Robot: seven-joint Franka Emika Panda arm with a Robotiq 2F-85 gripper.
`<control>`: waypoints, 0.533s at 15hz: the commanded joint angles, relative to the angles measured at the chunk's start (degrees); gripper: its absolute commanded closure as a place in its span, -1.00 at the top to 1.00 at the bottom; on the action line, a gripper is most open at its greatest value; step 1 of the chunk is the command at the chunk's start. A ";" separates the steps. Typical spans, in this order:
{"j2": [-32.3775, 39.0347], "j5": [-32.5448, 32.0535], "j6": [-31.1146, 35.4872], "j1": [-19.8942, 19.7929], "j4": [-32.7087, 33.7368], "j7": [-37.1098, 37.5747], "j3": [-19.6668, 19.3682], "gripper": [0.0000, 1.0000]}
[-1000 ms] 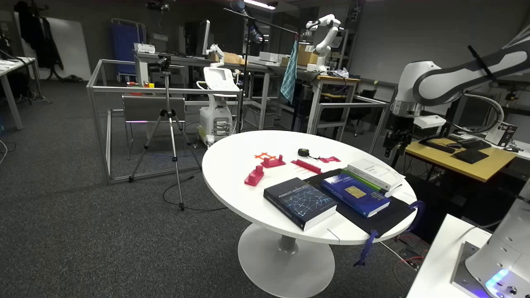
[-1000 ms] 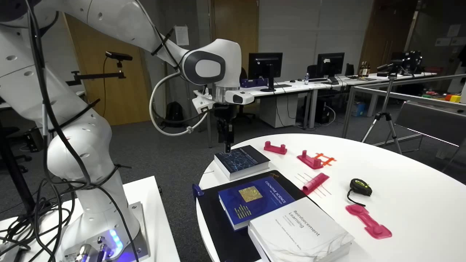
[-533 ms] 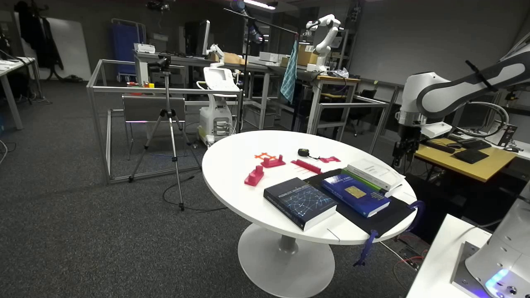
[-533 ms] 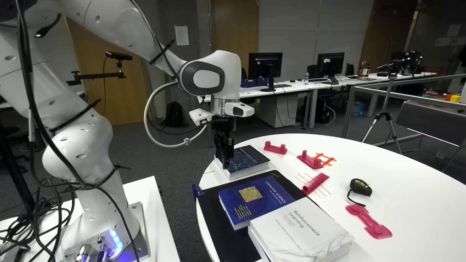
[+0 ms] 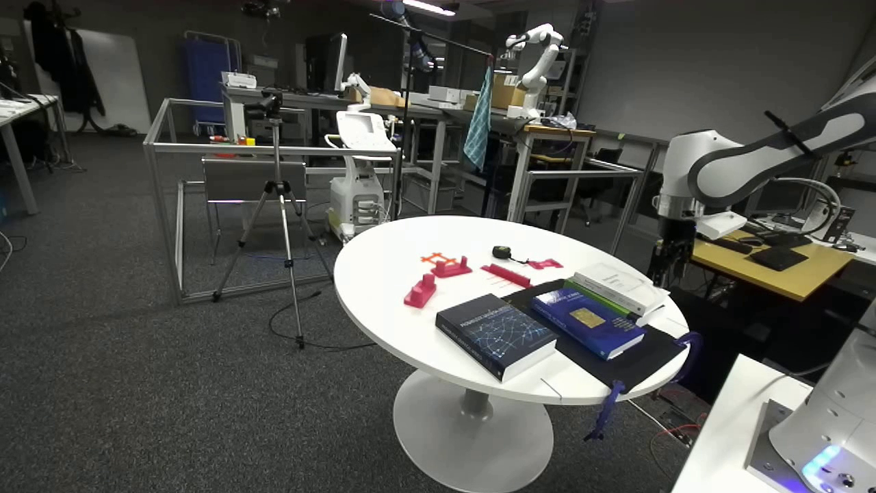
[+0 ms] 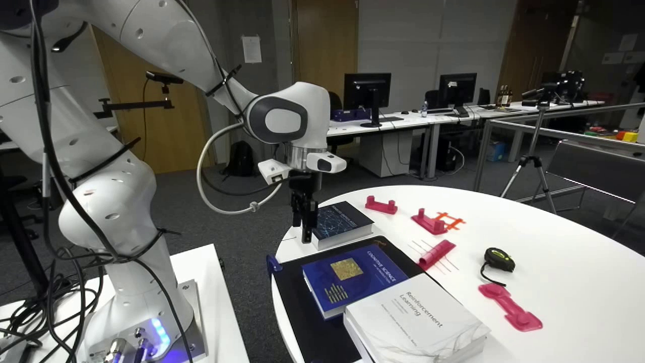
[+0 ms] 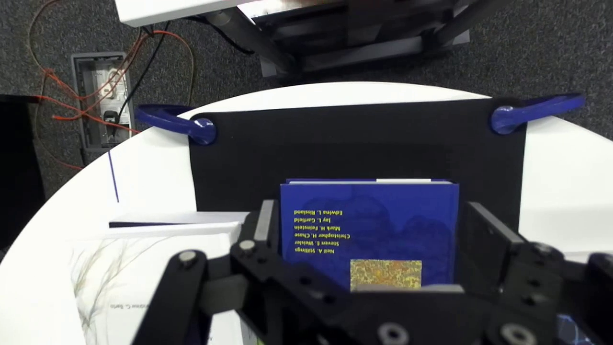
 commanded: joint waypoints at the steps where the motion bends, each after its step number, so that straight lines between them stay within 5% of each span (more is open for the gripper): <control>1: 3.28 -1.04 6.00 0.04 -4.12 0.75 0.60 1.00; 8: 14.81 -1.62 20.60 0.67 -5.67 -0.61 0.90 1.00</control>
